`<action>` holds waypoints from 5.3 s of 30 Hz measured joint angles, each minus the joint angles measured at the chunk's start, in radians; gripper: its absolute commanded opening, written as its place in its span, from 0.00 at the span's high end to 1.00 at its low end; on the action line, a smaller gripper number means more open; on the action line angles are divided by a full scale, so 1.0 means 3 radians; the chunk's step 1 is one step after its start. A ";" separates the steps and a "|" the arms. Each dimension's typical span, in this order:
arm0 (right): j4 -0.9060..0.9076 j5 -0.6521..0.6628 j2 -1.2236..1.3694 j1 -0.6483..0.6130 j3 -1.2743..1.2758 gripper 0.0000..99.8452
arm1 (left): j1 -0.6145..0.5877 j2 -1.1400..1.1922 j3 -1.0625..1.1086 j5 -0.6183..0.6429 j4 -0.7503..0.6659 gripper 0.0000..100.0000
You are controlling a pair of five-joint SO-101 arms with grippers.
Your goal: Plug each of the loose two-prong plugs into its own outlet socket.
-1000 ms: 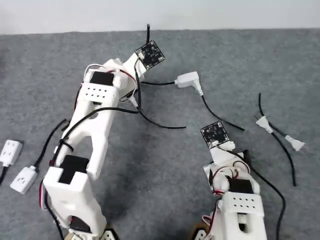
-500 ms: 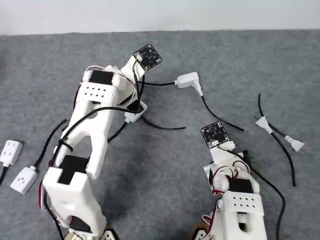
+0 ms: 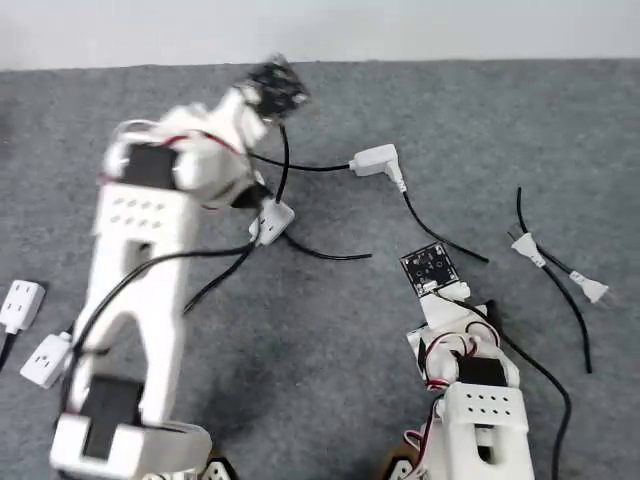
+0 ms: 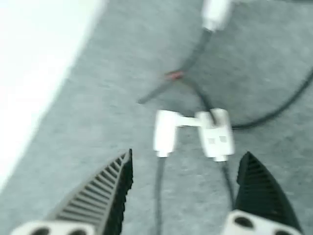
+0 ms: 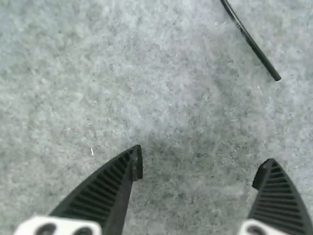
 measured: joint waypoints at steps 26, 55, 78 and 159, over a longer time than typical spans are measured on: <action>0.0000 0.0000 0.0000 0.0000 0.0000 0.64 | -0.2813 -0.1816 0.2690 -0.1555 -0.0818 0.68; 0.0000 0.0000 0.0000 0.0000 0.0000 0.64 | -0.3560 -0.1816 0.4204 -0.2562 -0.2066 0.68; 0.0000 0.0000 0.0000 0.0000 0.0000 0.64 | -0.3309 -0.1320 0.4685 -0.2276 -0.2895 0.68; -0.0373 -0.0639 0.0005 0.1151 -0.0020 0.64 | 0.2158 -0.0593 0.3672 0.0639 -0.1683 0.83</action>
